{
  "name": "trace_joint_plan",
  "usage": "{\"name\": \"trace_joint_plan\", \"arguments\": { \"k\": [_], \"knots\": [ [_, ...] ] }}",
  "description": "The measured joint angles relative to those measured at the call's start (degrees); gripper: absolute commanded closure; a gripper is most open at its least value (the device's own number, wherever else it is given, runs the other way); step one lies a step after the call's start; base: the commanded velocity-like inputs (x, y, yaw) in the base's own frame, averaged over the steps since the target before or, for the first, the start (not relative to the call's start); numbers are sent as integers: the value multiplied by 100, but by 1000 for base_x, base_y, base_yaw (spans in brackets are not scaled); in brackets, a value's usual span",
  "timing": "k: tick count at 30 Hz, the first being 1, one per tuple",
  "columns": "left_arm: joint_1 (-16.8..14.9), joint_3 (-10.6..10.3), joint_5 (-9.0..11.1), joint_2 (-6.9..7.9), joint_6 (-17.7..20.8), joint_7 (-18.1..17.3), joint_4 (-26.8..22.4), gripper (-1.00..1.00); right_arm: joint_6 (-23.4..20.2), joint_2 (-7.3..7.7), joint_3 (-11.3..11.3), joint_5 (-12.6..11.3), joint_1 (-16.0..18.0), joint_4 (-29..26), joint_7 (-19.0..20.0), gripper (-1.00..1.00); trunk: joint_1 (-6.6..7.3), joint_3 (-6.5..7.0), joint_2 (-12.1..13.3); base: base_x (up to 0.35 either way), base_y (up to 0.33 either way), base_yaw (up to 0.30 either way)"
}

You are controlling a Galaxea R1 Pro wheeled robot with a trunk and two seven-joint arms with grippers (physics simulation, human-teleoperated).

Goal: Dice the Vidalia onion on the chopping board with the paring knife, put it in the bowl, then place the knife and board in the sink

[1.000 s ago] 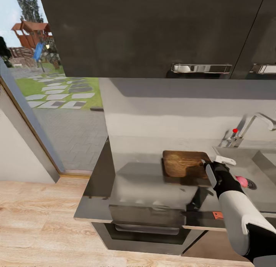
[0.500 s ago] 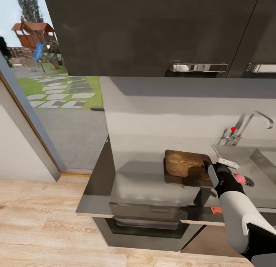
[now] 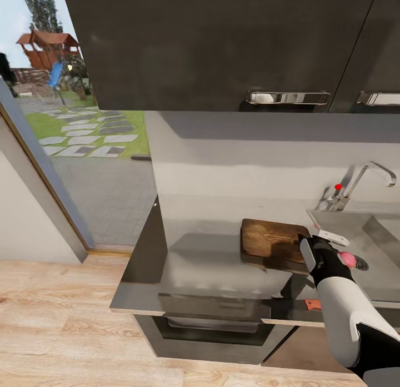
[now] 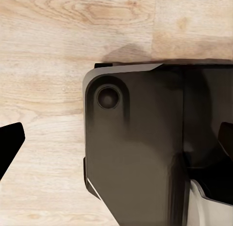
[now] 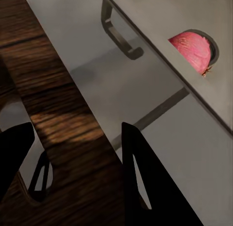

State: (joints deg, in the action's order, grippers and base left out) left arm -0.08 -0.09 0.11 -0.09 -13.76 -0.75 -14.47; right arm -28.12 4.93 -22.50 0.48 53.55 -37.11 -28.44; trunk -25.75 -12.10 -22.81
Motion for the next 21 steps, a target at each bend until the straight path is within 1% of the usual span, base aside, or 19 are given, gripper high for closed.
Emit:
{"name": "trace_joint_plan", "arguments": {
  "k": [6, 13, 21],
  "knots": [
    [0, 0, 4, 0, 0, -1, 7, -100, 6, -6, 1, -7, 0, 0, 4, 100, 0, 0, 0, -6, 0, 0],
    [0, 0, 5, -3, 0, 1, 9, -100, 8, -1, 17, -19, 1, 1, 45, 100, -1, 0, -1, -100, 0, 0],
    [0, 0, 5, -2, 0, 2, 9, -100, 9, -1, 28, -22, 1, 9, 94, 100, 0, 0, 0, -7, 0, 0]
  ]
}}
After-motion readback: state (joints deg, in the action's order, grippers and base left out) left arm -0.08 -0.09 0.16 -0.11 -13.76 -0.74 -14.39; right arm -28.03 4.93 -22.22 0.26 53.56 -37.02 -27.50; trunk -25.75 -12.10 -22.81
